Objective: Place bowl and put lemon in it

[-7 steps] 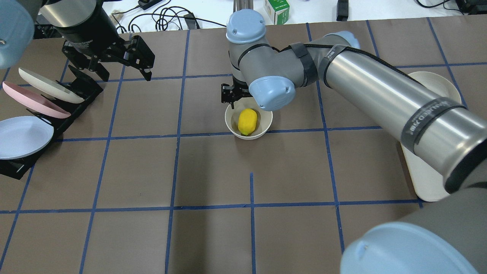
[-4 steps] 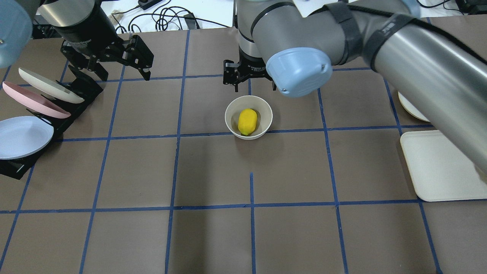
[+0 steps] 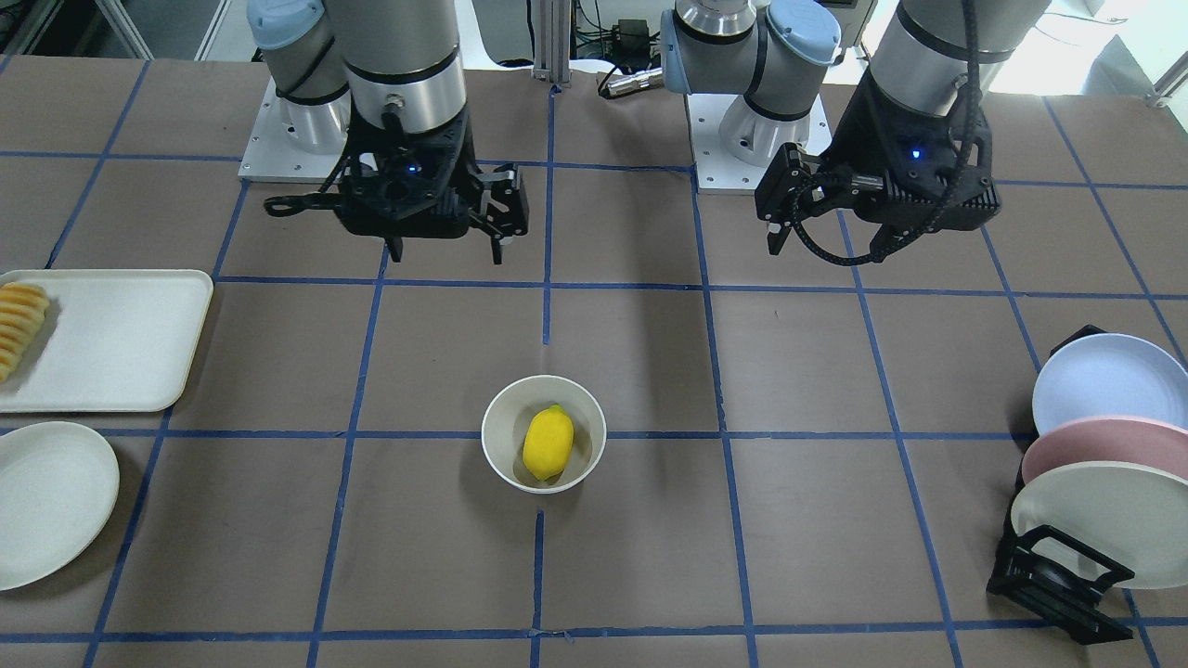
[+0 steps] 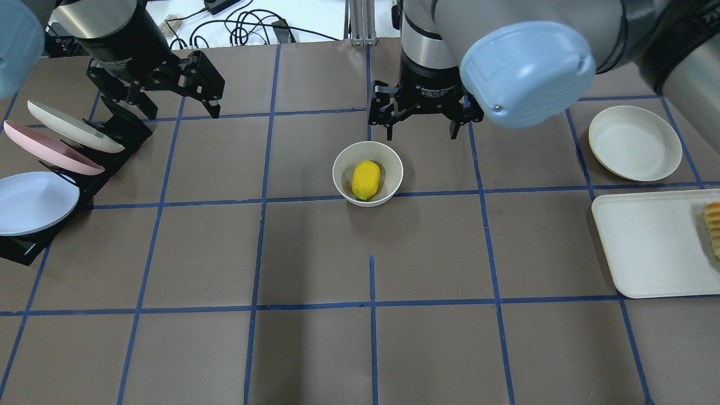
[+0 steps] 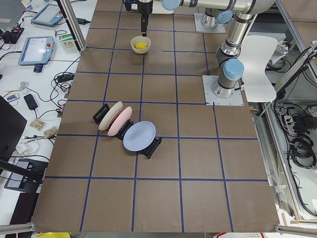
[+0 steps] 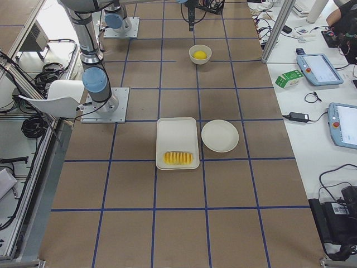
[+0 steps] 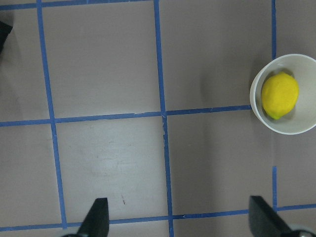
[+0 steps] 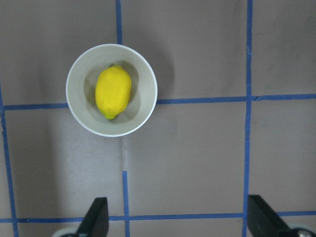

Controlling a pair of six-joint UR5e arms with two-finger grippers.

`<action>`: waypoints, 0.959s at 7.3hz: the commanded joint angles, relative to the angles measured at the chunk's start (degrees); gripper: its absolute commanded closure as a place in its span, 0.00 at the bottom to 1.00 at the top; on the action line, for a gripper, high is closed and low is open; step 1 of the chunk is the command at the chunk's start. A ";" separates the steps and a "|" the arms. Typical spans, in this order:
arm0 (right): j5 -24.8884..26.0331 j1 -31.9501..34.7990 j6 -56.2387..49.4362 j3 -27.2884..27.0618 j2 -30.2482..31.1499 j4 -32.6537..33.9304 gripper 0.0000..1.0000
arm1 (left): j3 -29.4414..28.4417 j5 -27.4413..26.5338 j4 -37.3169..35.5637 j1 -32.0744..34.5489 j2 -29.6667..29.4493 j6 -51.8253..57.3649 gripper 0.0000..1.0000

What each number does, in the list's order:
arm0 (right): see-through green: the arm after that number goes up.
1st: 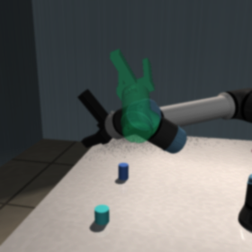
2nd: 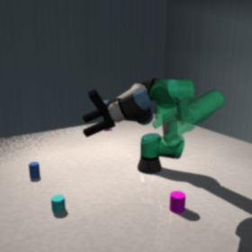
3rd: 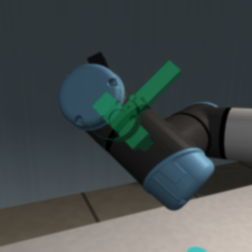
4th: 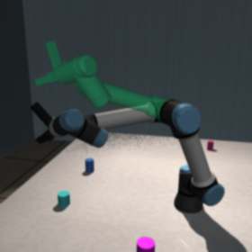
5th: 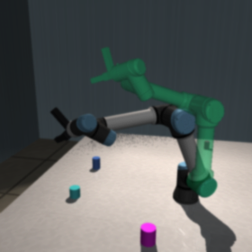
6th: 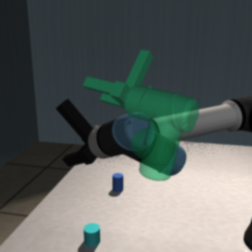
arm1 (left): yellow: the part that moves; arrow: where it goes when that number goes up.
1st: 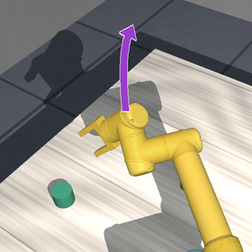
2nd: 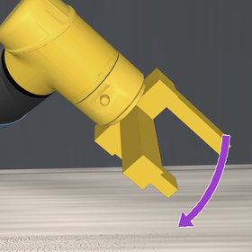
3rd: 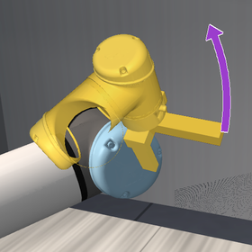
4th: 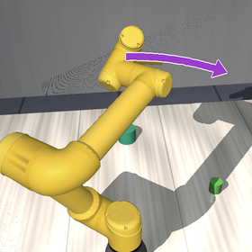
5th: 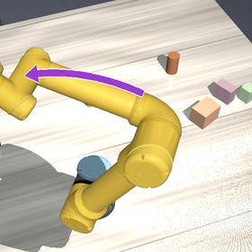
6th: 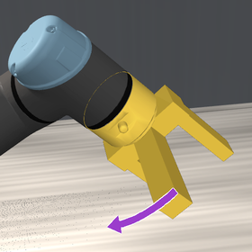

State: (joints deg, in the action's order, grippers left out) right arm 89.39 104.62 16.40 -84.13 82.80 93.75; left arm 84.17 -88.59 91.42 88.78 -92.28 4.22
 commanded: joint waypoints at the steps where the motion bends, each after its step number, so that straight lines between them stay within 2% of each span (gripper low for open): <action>1: -0.45 -9.73 -9.05 0.10 2.18 -0.93 0.00 | 0.21 0.00 -0.19 -0.01 0.00 0.09 0.00; 2: -0.62 -11.70 -11.11 -0.07 3.41 -2.33 0.00 | 0.04 0.09 -0.19 -0.01 -0.44 -0.08 0.00; 7: -0.80 -11.36 -11.30 -0.86 4.48 -2.52 0.00 | 0.03 0.09 -0.10 0.08 0.00 -0.09 0.00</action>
